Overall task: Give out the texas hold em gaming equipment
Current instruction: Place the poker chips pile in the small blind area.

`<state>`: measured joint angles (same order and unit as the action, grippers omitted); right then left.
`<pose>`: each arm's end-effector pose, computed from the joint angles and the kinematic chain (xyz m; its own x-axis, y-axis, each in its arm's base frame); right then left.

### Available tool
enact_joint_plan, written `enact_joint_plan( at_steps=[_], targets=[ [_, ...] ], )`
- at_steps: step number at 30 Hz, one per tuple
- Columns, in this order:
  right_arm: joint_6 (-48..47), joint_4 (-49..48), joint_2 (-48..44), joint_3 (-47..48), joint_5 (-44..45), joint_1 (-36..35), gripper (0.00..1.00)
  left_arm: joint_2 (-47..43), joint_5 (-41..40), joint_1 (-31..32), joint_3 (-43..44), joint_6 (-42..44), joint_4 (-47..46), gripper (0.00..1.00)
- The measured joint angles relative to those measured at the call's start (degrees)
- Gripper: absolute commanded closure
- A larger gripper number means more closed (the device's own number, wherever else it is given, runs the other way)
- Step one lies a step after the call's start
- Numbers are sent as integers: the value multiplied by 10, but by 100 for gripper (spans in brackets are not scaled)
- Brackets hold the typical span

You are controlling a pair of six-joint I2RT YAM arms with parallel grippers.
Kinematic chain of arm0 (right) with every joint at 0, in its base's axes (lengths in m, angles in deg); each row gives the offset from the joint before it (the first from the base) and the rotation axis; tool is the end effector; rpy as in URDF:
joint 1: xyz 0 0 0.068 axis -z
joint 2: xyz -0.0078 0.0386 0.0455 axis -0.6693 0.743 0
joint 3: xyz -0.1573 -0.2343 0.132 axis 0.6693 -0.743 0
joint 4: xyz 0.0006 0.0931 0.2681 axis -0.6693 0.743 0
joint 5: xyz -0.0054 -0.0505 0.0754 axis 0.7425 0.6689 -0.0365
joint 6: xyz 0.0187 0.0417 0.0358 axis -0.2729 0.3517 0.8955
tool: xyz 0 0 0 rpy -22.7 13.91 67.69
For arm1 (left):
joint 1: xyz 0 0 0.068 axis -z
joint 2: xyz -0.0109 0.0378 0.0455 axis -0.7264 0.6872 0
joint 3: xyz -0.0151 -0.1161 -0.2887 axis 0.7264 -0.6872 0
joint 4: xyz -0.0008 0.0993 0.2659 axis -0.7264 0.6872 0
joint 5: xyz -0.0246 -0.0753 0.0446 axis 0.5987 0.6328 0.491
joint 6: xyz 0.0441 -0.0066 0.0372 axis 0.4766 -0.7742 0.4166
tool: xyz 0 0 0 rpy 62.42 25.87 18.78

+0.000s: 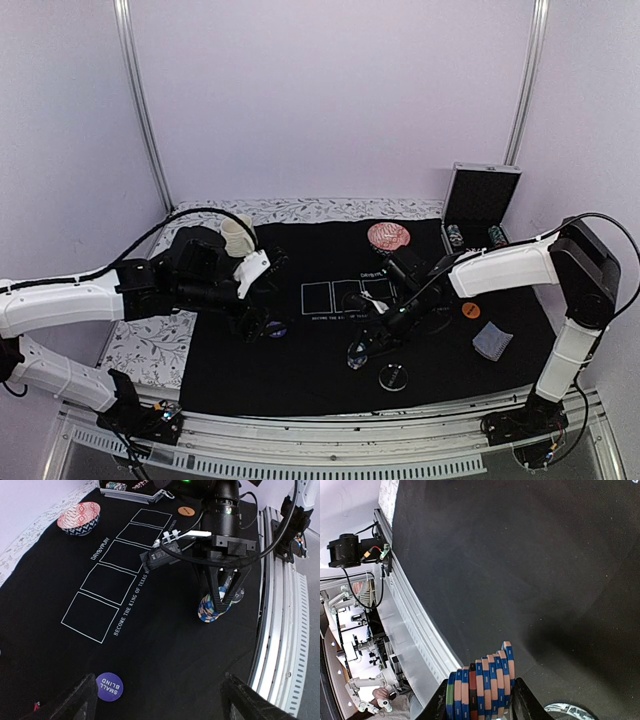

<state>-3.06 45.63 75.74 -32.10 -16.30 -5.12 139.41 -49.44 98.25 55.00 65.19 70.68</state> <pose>0.2242 0.2829 0.1742 -0.8693 -0.4807 -0.1152 -0.4007 0.5487 0.7338 0.1600 -0.2162 0.2821 -0.3030 0.4881 -0.8185 0.8941 0.4429 -0.0669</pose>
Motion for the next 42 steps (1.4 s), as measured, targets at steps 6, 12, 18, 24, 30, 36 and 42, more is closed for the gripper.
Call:
enact_joint_plan(
  at_steps=[6,12,18,24,30,36,42],
  targets=[
    [-8,1,14,0,0,0,98,0,-6,3,-6,0,0,12],
    [-9,1,15,0,0,0,98,0,-7,5,-7,0,0,12],
    [-13,6,15,0,1,-1,98,0,-7,7,-16,0,0,11],
    [-21,24,19,4,6,-1,98,0,-6,10,-19,1,0,11],
    [-22,30,26,35,5,-6,98,0,-6,12,-23,6,0,11],
    [-21,25,57,82,4,-23,98,-13,-7,15,-30,10,0,10],
    [-11,19,88,121,3,-37,98,-49,-39,16,-38,10,0,7]
  ],
)
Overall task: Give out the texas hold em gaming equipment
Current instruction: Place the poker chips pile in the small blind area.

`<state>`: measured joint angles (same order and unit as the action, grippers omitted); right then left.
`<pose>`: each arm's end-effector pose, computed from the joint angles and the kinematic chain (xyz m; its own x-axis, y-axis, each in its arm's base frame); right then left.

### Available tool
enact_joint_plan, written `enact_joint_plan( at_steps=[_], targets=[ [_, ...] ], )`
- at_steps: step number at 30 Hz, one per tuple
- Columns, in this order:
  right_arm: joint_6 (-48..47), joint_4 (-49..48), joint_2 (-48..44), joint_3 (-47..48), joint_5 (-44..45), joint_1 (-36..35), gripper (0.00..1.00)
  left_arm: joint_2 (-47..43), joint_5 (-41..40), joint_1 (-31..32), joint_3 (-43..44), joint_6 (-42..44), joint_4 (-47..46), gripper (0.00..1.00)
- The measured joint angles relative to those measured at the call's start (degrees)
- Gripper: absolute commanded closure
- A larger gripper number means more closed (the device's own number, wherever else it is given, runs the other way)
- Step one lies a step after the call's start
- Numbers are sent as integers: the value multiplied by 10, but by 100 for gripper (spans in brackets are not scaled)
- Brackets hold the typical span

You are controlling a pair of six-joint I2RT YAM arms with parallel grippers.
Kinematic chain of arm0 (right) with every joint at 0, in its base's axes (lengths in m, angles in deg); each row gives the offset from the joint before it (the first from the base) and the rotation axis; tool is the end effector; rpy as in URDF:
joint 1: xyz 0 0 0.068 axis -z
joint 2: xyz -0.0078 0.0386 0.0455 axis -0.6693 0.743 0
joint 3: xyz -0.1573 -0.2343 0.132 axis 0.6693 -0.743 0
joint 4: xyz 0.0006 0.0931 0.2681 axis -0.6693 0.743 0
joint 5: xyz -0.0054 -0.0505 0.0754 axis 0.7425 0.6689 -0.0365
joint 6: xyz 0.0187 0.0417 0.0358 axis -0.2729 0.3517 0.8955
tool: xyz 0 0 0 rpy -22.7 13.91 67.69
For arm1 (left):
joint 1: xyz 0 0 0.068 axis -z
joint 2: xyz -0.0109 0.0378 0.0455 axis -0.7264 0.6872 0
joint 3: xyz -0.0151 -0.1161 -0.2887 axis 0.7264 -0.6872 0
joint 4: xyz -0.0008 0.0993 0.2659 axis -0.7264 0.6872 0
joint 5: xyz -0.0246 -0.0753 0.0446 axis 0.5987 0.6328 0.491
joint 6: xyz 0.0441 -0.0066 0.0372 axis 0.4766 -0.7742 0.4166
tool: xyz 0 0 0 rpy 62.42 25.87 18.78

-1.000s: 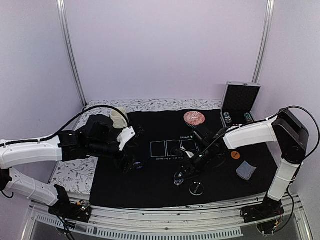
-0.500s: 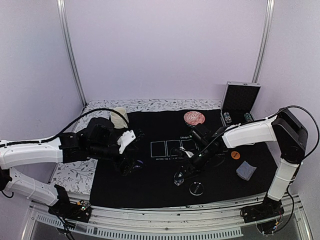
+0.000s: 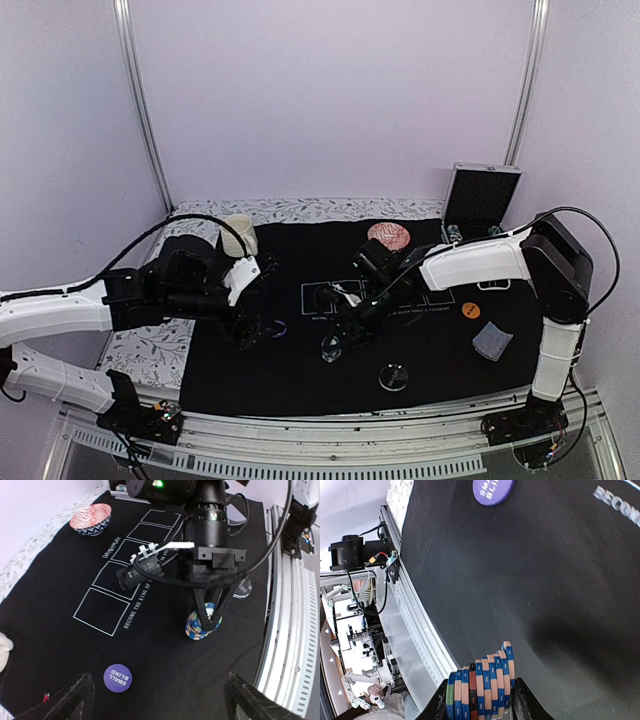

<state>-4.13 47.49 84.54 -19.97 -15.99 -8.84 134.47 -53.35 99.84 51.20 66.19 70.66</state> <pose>0.2403 0.3396 0.1764 -0.8264 -0.5415 -0.1545 -0.4644 0.5002 0.7308 0.1435 -0.2020 0.2781 -0.2655 0.4944 -0.8277 0.8880 0.4597 -0.0102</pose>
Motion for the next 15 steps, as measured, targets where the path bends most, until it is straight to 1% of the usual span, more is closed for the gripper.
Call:
enact_joint_plan(
  at_steps=[9,15],
  targets=[
    [28,-21,93,117,3,-40,98,-44,-127,0,-5,-27,0,6],
    [40,-21,145,175,11,-53,98,-85,-169,-3,-22,-70,0,7]
  ],
)
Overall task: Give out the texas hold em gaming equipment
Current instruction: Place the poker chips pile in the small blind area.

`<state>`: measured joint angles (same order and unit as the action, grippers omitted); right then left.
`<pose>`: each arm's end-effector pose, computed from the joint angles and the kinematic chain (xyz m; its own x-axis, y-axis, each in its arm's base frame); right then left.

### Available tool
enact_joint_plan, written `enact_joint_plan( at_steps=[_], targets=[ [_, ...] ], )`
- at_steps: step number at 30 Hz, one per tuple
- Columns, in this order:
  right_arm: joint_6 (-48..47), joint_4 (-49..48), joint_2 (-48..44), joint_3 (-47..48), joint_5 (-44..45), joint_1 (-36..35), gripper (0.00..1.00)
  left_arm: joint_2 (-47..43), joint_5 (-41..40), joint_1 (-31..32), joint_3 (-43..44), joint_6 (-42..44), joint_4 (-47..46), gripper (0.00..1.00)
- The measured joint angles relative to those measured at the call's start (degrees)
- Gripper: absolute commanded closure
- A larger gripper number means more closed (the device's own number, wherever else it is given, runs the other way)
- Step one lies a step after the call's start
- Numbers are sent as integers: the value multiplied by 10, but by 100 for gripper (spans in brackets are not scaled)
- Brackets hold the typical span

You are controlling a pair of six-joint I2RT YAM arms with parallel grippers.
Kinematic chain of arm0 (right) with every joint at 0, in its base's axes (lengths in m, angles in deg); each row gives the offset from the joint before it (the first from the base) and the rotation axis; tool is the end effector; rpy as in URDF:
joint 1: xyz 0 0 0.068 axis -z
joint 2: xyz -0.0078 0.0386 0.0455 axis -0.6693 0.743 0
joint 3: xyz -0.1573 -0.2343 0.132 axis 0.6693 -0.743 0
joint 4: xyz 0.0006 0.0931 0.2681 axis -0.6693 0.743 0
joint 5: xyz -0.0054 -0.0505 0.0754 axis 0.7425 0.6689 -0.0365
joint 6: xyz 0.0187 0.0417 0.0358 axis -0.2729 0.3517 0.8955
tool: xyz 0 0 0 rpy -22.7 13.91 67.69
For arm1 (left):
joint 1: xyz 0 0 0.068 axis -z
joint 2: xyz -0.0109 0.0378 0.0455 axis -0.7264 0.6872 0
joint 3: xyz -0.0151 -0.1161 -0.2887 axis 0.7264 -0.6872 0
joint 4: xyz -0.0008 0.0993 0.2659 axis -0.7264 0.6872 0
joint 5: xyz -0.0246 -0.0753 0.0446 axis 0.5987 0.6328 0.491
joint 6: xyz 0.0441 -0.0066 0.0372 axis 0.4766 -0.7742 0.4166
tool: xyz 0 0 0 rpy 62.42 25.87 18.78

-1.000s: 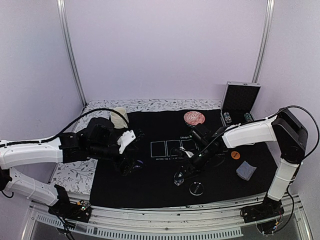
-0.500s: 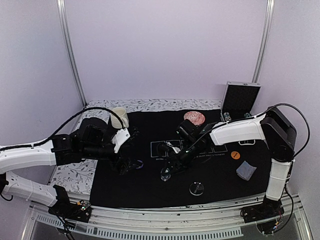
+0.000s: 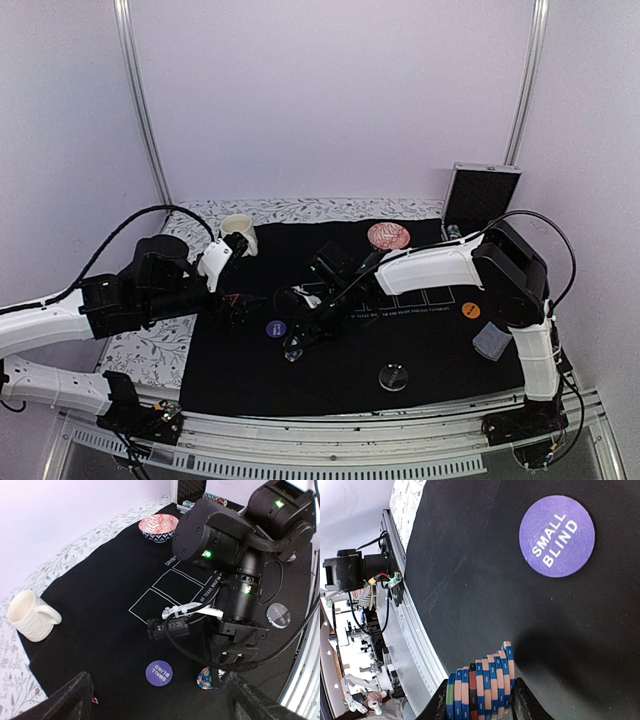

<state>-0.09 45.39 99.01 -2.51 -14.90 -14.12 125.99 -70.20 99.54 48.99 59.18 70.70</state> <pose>0.2546 0.4285 0.1579 -0.8028 -0.5649 -0.1907 -0.4954 0.4541 0.7405 0.1368 -0.1707 0.2953 -0.3125 0.3511 -0.8827 0.6964 0.7166 0.0385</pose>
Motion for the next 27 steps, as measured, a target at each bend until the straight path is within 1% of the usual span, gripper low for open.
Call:
enact_joint_plan(
  at_steps=[9,13,21,27],
  targets=[
    [14,-1,17,13,2,-1,98,-22,25,-1,-50,-82,2,8],
    [14,0,17,13,3,-1,98,-22,38,-1,-72,-101,-2,9],
    [10,2,17,13,4,0,98,-18,51,-1,-87,-125,-33,12],
    [8,6,17,13,12,1,97,9,59,-1,-112,-159,-56,13]
  ],
)
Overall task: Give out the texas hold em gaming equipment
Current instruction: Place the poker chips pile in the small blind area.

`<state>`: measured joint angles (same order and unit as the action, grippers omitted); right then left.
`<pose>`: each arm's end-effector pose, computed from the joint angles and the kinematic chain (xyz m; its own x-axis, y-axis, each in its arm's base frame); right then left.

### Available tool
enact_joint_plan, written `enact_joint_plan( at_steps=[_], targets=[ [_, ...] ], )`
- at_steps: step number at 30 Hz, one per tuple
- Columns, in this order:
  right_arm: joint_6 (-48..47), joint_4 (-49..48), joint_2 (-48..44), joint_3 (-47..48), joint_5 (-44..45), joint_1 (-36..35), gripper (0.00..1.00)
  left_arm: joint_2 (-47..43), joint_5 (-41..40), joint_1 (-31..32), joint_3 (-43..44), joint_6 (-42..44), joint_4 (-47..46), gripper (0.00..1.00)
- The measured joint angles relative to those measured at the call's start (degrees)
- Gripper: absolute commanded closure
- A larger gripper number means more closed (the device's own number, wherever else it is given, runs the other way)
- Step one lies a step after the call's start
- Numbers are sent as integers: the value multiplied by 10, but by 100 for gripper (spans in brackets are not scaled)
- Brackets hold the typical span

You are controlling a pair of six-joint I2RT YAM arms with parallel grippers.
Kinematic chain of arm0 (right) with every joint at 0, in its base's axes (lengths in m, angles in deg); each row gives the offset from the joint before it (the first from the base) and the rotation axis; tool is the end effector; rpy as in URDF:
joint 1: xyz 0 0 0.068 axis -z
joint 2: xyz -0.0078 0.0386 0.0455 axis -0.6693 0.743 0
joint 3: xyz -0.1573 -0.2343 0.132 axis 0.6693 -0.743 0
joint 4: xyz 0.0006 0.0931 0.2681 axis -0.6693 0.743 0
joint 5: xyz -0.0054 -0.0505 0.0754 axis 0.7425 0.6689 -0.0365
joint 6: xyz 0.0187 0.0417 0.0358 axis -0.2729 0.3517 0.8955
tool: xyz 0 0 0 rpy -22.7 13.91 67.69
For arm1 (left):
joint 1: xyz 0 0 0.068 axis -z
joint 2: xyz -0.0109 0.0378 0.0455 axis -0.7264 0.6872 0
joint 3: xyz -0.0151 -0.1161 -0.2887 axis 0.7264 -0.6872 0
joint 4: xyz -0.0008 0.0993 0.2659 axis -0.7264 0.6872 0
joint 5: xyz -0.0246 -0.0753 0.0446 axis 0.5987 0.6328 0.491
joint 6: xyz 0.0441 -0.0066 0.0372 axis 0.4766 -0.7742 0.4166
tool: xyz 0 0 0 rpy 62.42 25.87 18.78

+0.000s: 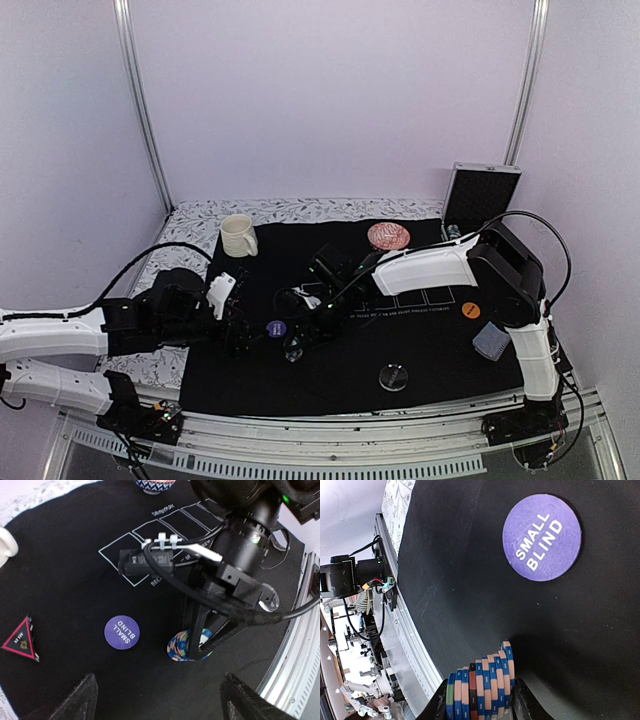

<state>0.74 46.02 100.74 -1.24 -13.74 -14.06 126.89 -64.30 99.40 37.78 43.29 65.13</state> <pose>0.2584 0.4321 0.1491 -0.8156 -0.5535 -0.1689 -0.4812 0.4865 0.7292 0.1272 -0.1643 0.2291 -0.5675 0.2350 -0.7891 0.6255 0.7462 -0.2276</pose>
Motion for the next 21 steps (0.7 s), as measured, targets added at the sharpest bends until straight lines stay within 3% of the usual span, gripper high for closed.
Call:
enact_joint_plan(
  at_steps=[5,15,21],
  targets=[
    [-1,-2,-1,-4,0,1,92,42,7,6,-8,-11,-10,11],
    [-1,-6,-1,-10,-10,11,63,92,9,21,-11,-10,-33,9],
    [3,-2,-1,-18,-5,16,54,96,9,23,-11,-6,-38,9]
  ],
)
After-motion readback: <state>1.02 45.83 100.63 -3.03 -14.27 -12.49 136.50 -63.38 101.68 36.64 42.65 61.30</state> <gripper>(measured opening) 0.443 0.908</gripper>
